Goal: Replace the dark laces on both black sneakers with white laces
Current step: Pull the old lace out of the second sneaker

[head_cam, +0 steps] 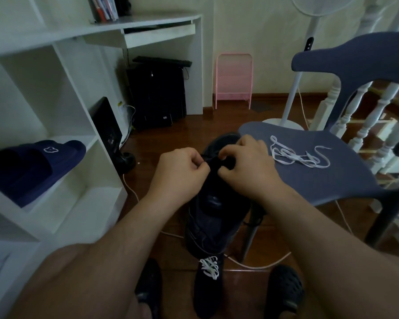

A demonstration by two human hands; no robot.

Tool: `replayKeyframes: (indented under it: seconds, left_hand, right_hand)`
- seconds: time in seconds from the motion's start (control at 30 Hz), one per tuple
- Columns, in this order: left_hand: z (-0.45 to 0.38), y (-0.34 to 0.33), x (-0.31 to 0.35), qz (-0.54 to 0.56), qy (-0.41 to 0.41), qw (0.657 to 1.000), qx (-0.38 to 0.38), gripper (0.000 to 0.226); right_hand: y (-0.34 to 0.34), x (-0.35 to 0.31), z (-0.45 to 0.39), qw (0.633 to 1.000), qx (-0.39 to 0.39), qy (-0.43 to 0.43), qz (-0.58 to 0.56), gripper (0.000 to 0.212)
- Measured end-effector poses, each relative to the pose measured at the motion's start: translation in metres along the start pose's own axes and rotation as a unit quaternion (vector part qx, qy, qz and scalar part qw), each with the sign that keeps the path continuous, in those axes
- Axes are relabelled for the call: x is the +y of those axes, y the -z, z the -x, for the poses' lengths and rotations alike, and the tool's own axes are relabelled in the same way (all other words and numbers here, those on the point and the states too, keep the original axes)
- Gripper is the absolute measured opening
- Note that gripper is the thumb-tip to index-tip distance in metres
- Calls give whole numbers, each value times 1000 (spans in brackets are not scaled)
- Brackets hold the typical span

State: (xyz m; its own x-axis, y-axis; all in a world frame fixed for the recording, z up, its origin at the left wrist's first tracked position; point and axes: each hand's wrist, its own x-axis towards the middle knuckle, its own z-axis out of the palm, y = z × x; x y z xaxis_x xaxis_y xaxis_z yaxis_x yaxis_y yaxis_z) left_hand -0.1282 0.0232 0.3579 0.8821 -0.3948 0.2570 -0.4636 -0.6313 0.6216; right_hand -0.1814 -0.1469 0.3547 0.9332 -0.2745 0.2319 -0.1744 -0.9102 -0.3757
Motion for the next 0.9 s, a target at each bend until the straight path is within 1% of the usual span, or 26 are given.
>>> replayKeyframes:
  seconds: [0.13,0.2,0.23,0.3,0.4,0.47,0.53,0.6,0.67,0.7,0.77,0.83,0.9]
  left_hand:
    - [1,-2,1,1,-3,1000,-7,15]
    - [-1,2,-1,-9,4,1000,0,15]
    - [-2,4,-2,-14,7,1000,6,14]
    - [-4,8,-4,-2,15,1000,13,14]
    - [-1,5,0,5,16,1000,-2,14]
    - [-1,0,2,-10,16,1000,-2,14]
    - [-3,0,1,-4,29,1000,3,15]
    - [-4,1,-1,-10,31,999,4,15]
    - [-4,1,-2,-19,30,999,1,15]
    - [-4,1,-3,-18,30,999,-1,16]
    - [-4,1,-4,-12,32,999,-6,16]
    - [-4,2,-5,-9,34,999,-9,16]
    - [-5,3,-6,-6,38,999,-3,16]
  right_hand:
    - [-11,-7,-1,998,36,23,47,18]
    - [-9,-8,-3,999,43,19,5,14]
    - [-6,-6,-5,999,41,3,-26,18]
    - [3,2,-7,997,41,-39,-51,27]
    - [15,11,-8,992,57,-76,-87,29]
    - [16,10,-6,996,27,-66,-59,30]
    - [15,8,-6,998,-36,-31,-35,29]
    - [17,8,-5,994,-79,9,-72,22]
    - [19,8,-4,990,-65,33,-117,18]
    - [20,9,-3,990,-45,26,-135,21]
    - [22,14,-3,988,-12,-22,-153,25]
    - [20,24,-6,990,6,-76,-116,19]
    - [18,33,-8,993,18,-96,-65,19]
